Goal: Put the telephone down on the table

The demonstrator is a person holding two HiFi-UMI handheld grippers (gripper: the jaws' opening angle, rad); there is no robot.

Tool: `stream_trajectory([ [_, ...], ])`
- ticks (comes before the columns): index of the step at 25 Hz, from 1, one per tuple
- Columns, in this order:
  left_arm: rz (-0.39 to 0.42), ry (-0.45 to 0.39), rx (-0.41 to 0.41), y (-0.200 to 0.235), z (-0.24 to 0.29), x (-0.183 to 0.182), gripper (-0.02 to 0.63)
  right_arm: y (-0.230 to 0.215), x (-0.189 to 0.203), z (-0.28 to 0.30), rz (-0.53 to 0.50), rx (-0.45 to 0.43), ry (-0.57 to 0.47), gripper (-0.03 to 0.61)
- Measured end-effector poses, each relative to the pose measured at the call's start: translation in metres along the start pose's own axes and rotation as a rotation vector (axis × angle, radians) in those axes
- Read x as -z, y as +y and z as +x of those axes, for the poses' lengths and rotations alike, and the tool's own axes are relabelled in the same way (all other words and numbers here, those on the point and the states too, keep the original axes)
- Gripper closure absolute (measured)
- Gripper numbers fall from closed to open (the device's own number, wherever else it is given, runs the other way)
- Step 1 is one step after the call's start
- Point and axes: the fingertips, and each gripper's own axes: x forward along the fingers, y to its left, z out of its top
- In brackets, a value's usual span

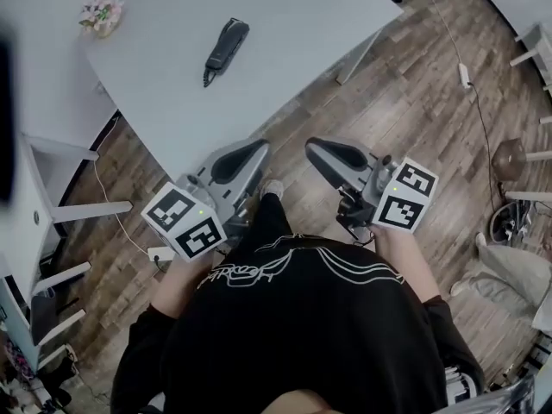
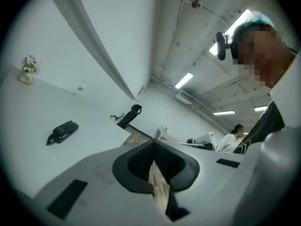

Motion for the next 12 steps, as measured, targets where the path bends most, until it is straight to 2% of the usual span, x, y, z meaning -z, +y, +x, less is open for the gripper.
stream_trajectory([
  [6,-0.049,-0.022,0.046,-0.052,-0.018,0.007,0.607,0.054,-0.002,-0.033,-0.066,-0.046,-0.048,0.541],
  [12,-0.024,-0.036,0.074,-0.085,-0.035,0.016,0.607,0.082,0.015,-0.059,-0.086,-0.043,-0.063,0.54],
])
